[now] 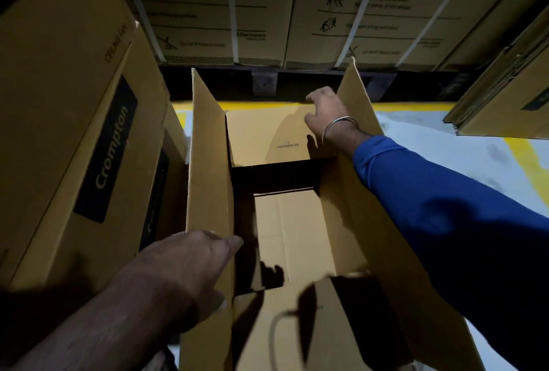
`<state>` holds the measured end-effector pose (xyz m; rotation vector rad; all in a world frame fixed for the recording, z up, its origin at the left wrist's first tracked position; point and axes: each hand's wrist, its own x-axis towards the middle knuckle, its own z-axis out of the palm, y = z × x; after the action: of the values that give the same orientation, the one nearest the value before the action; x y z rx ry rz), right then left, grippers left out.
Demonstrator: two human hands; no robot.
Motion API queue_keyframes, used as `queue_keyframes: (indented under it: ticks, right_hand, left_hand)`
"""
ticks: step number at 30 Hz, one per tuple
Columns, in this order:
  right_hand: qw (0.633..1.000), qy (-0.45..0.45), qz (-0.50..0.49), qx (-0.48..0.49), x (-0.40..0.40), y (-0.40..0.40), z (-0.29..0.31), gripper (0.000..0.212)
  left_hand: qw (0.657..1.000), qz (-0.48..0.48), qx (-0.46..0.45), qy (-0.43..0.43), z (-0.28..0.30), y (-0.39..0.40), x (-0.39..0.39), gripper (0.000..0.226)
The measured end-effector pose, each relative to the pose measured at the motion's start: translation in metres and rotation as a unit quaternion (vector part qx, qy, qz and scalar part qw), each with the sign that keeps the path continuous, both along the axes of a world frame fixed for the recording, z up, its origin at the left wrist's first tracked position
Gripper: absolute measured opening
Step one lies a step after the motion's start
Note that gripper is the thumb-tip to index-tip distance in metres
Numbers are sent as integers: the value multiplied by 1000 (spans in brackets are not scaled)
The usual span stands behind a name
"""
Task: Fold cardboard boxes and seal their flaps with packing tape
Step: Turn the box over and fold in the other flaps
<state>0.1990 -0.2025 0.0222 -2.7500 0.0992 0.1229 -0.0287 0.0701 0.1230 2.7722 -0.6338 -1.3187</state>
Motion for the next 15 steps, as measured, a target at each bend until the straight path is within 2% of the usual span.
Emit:
queue_keyframes:
  ticks: [2,5,7,9,11,13,15]
  right_hand:
    - [999,3,30,-29,-19,0,20,48]
    - [988,-70,88,-107,-63,-6,49,40]
    - [968,-103,138,-183,-96,-18,67,41]
    - [958,-105,155,-218,-130,-37,77,46]
    - [977,-82,109,-161,-167,-56,78,62]
    - [1000,-24,16,9,-204,-68,71,78]
    - [980,83,-64,170,-237,-72,63,84]
  left_hand:
    - [999,-20,-18,-25,3,-1,-5,80]
    - [998,-22,-36,-55,9,1,-10,80]
    - [995,-32,-39,-85,12,-2,-12,80]
    - [996,-13,-41,-85,13,-4,-12,78]
    - [995,18,-69,-70,15,-5,-13,74]
    - [989,32,-123,-82,13,-3,-14,68]
    - [984,23,-152,-93,7,-4,-18,64]
